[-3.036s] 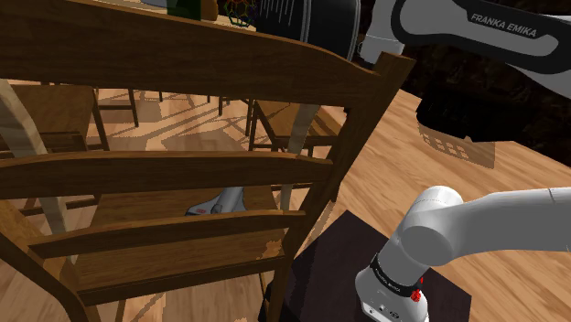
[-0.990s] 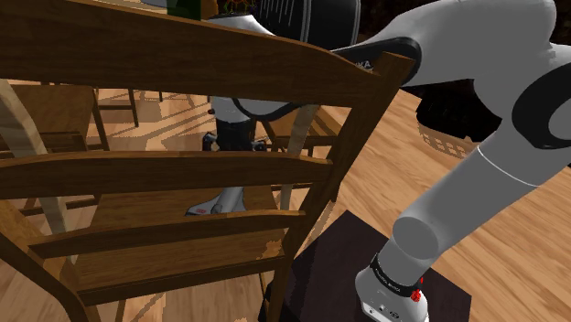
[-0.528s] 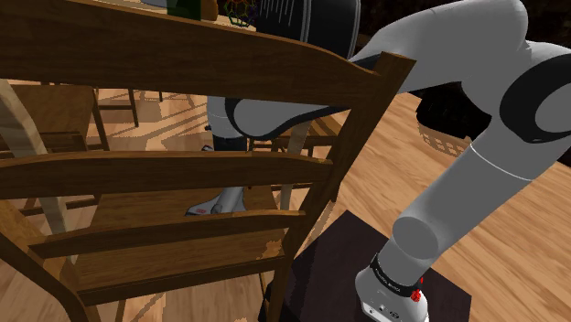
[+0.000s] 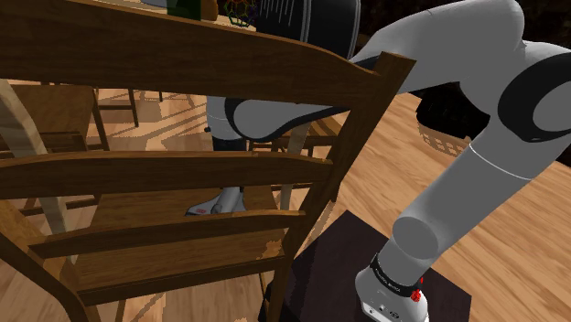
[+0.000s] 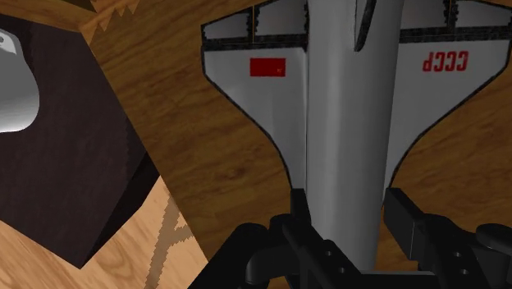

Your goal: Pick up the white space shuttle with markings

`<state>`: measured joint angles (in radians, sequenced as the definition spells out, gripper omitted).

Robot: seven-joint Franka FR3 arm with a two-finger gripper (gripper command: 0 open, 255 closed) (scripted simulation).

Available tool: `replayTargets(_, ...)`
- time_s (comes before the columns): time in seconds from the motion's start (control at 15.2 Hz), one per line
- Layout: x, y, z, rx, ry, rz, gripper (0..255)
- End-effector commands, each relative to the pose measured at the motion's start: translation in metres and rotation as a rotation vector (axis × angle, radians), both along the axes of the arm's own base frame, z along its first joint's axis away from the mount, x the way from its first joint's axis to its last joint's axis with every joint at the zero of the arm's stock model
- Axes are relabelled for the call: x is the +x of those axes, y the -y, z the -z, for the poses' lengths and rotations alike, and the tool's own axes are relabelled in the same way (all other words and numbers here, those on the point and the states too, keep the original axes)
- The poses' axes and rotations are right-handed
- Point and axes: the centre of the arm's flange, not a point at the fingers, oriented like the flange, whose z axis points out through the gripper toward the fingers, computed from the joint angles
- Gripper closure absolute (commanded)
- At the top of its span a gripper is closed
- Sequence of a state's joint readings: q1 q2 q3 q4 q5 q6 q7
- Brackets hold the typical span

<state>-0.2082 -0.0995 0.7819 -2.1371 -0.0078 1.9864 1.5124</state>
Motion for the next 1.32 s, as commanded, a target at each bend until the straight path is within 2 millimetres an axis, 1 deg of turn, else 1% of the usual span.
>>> replayTargets(0.0, 0.000, 0.000, 0.001, 0.001, -0.001, 0.000, 255)
replayTargets(0.13, -0.001, 0.000, 0.000, 0.001, -0.001, 0.000, 255)
replayTargets(1.12, -0.001, 0.000, -0.079, 0.001, -0.001, 0.000, 255)
replayTargets(1.25, -0.001, 0.000, -0.080, 0.001, -0.001, 0.000, 255)
